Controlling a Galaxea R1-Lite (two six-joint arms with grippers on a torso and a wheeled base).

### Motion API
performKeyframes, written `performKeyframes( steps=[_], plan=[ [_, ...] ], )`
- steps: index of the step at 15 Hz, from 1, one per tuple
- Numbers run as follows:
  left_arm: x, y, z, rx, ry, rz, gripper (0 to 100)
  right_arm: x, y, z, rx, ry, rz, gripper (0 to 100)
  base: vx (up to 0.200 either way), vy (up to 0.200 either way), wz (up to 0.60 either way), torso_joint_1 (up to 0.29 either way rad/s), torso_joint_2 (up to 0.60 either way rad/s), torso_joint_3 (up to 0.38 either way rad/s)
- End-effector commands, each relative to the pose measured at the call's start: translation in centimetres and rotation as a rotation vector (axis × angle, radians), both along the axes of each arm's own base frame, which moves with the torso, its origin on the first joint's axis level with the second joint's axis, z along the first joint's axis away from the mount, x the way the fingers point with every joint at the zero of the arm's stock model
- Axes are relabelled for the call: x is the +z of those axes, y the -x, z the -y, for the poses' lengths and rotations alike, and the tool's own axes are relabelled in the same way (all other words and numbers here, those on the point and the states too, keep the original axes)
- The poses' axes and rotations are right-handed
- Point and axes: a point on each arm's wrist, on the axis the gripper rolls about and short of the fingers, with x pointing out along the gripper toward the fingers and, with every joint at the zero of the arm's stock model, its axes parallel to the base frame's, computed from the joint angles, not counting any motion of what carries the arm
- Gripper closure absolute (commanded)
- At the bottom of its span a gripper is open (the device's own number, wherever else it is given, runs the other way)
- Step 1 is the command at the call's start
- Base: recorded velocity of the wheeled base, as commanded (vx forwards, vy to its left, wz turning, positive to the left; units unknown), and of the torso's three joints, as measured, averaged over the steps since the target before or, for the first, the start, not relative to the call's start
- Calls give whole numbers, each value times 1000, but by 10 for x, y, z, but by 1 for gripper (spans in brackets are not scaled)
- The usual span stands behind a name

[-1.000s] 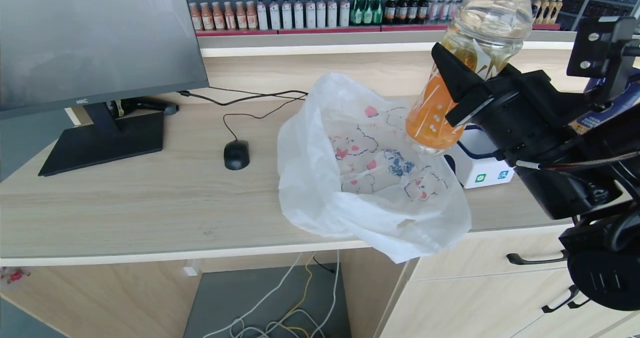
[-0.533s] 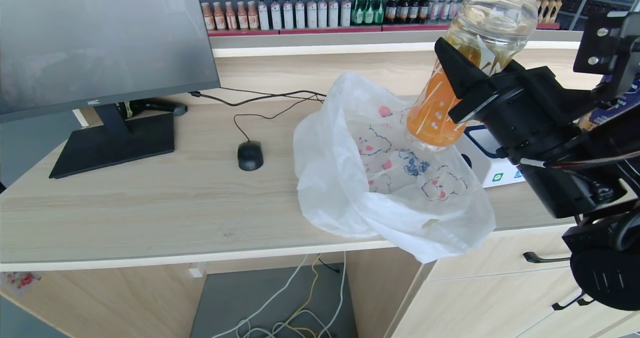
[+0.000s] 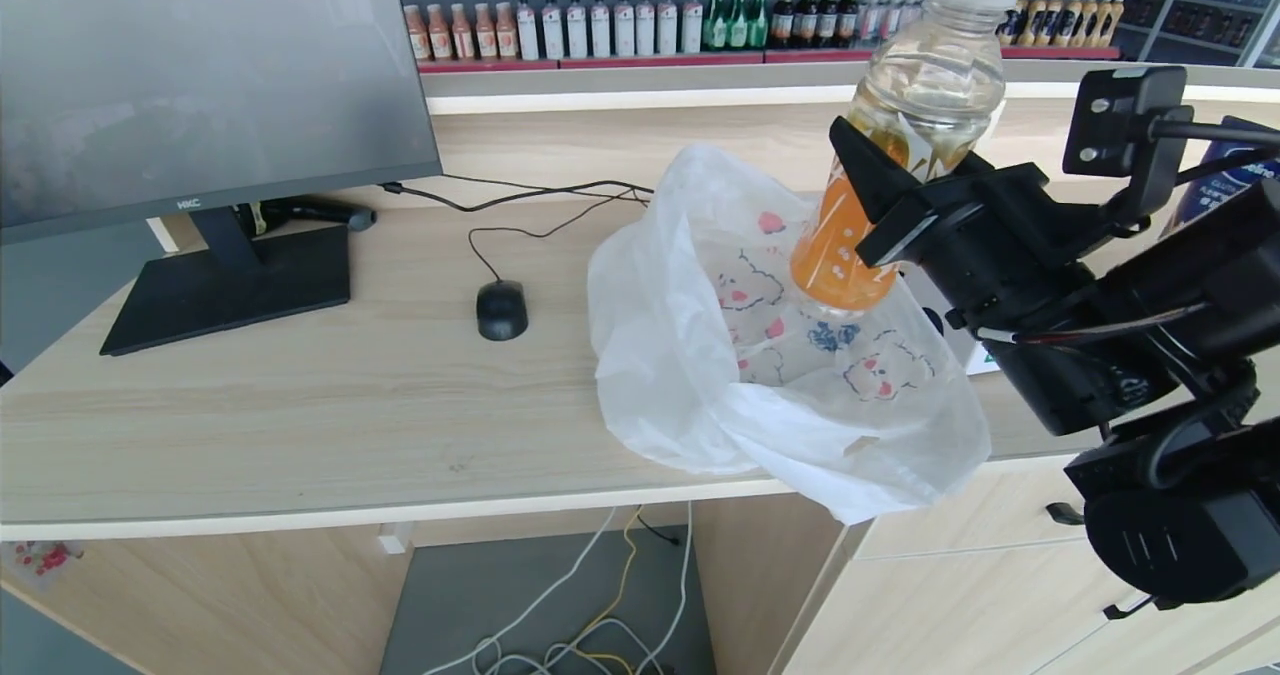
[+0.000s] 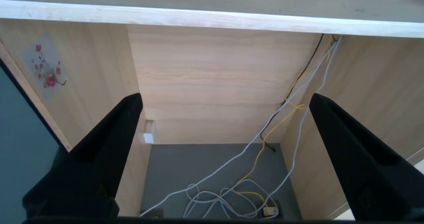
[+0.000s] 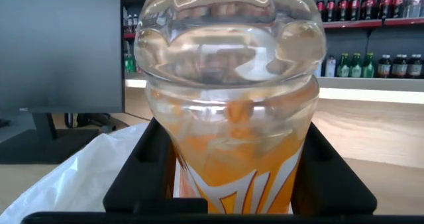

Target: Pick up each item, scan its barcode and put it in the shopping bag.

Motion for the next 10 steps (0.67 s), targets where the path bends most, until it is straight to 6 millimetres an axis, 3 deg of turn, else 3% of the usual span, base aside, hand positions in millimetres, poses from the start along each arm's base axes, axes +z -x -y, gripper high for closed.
performKeyframes(
  steps=[1,7,10],
  plan=[
    [0,0,0,-1,0,0,0,-12,-13,-10,11,14,-28,100,0,0,0,0,0,0],
    [0,0,0,1,0,0,0,-27,-29,-26,30,25,-55,100,0,0,0,0,0,0],
    [0,0,0,-1,0,0,0,-31,-27,-29,40,34,-68,100,0,0,0,0,0,0]
  ],
)
